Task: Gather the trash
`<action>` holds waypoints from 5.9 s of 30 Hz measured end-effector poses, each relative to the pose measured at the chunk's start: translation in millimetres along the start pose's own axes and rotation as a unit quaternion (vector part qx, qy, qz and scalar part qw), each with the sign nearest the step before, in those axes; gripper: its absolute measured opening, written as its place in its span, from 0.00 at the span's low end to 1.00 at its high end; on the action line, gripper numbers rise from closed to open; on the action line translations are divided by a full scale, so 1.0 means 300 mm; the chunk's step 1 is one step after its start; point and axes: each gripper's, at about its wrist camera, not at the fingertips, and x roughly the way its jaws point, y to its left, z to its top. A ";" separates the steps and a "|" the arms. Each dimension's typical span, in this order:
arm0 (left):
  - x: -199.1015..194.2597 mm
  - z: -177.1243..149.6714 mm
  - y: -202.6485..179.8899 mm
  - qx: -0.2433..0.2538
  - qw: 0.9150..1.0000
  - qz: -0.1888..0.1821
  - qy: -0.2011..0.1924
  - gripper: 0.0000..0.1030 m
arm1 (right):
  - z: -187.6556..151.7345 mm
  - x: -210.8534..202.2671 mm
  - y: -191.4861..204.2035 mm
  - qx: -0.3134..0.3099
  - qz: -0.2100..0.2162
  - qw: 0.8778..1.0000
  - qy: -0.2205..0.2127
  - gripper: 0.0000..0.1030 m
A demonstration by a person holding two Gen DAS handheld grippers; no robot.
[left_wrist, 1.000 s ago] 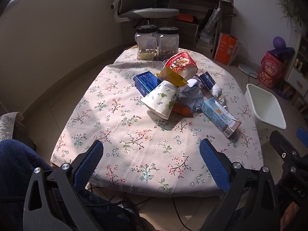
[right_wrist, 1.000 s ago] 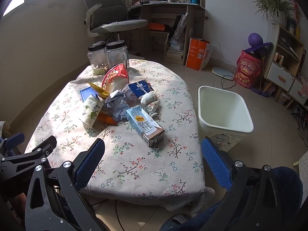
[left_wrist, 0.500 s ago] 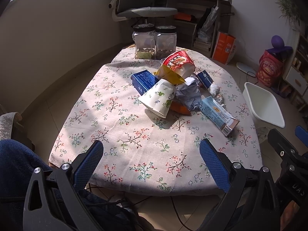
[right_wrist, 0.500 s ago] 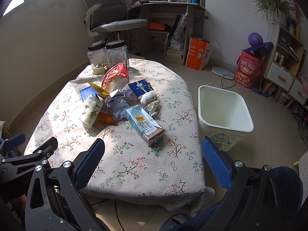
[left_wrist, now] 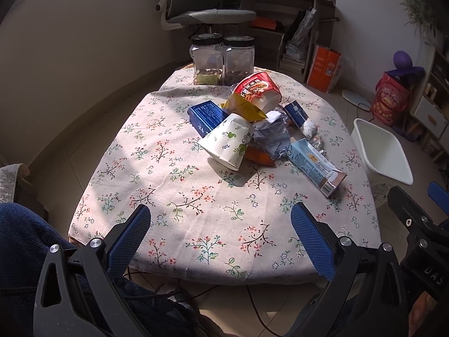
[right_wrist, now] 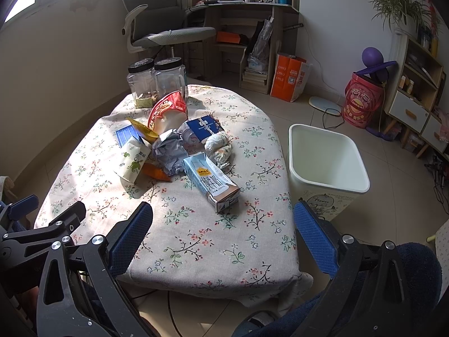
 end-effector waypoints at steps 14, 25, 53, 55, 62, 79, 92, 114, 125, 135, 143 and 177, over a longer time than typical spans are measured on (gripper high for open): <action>0.003 -0.006 -0.001 -0.002 1.000 -0.002 0.003 0.94 | 0.001 0.006 0.008 0.000 0.000 1.000 0.001 0.93; 0.004 -0.003 -0.004 -0.003 1.000 -0.006 0.003 0.94 | 0.002 0.014 0.012 -0.001 -0.001 1.000 0.002 0.93; 0.094 0.187 0.064 0.021 1.000 0.011 0.018 0.94 | 0.182 0.084 -0.020 -0.048 0.000 0.999 -0.007 0.93; 0.135 0.238 0.057 0.043 0.999 0.012 0.031 0.94 | 0.222 0.106 -0.034 -0.051 0.015 0.999 0.000 0.93; 0.332 0.373 -0.020 0.116 0.991 -0.009 0.066 0.94 | 0.417 0.296 -0.021 -0.086 0.063 0.991 0.078 0.93; 0.649 0.279 -0.085 0.168 0.977 -0.018 0.128 0.94 | 0.219 0.632 0.085 -0.166 0.041 0.960 0.221 0.93; 0.711 0.254 -0.070 0.155 0.977 -0.012 0.146 0.62 | 0.165 0.725 0.089 -0.171 0.039 0.948 0.265 0.76; 0.576 0.290 -0.050 0.095 0.987 -0.034 0.124 0.35 | 0.204 0.636 0.046 -0.116 0.090 0.959 0.244 0.54; 0.384 0.345 -0.125 0.082 0.993 -0.063 0.060 0.35 | 0.281 0.533 -0.023 -0.062 0.124 0.972 0.189 0.54; 0.340 0.417 -0.352 0.068 0.987 -0.139 0.048 0.35 | 0.361 0.439 -0.273 0.051 0.110 0.985 0.123 0.54; 0.415 0.460 -0.611 0.070 0.979 -0.183 0.059 0.35 | 0.395 0.389 -0.489 0.115 0.044 0.989 0.082 0.54; 0.783 0.392 -1.181 0.118 0.921 -0.314 0.197 0.53 | 0.309 0.601 -0.959 0.277 -0.052 0.949 0.141 0.61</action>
